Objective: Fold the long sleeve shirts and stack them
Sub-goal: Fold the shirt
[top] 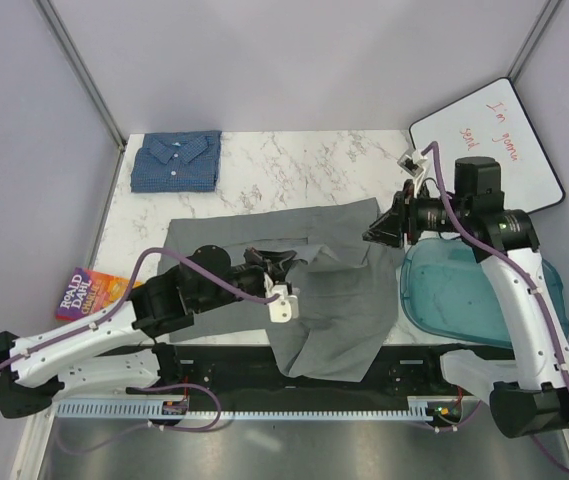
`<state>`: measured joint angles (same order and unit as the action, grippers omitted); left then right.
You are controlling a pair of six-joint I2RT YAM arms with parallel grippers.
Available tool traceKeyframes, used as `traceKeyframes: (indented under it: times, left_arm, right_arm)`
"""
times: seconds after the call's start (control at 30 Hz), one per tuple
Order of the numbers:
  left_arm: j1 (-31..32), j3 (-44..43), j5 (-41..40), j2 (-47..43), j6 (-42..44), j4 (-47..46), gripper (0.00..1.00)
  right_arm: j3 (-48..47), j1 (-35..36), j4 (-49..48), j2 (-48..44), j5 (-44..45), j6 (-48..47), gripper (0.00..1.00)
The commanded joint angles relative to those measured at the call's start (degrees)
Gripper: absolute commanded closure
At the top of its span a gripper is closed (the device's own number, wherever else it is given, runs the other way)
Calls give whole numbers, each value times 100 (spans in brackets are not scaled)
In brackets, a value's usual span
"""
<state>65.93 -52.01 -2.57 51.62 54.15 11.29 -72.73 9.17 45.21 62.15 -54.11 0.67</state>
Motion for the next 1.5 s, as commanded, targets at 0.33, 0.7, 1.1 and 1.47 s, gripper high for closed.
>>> traceKeyframes:
  times: [0.33,0.7,1.1,1.47]
  left_arm:
    - [-89,-881,3746,-310,781,3836,98]
    - [-98,-785,3834,15,957,4004,98]
    - [-2256,-1591,3025,1744,-2337,1728,98]
    - [-4895,-1620,2359,3187,-3595,1236,98]
  right_arm:
    - [-927,-864,1131,1544,-101,-1561,48]
    - [-586,-855,-854,2512,356,-175,53]
    - [-883,-829,-1304,2988,717,57,56]
    - [-936,-829,-847,2952,770,-365,46]
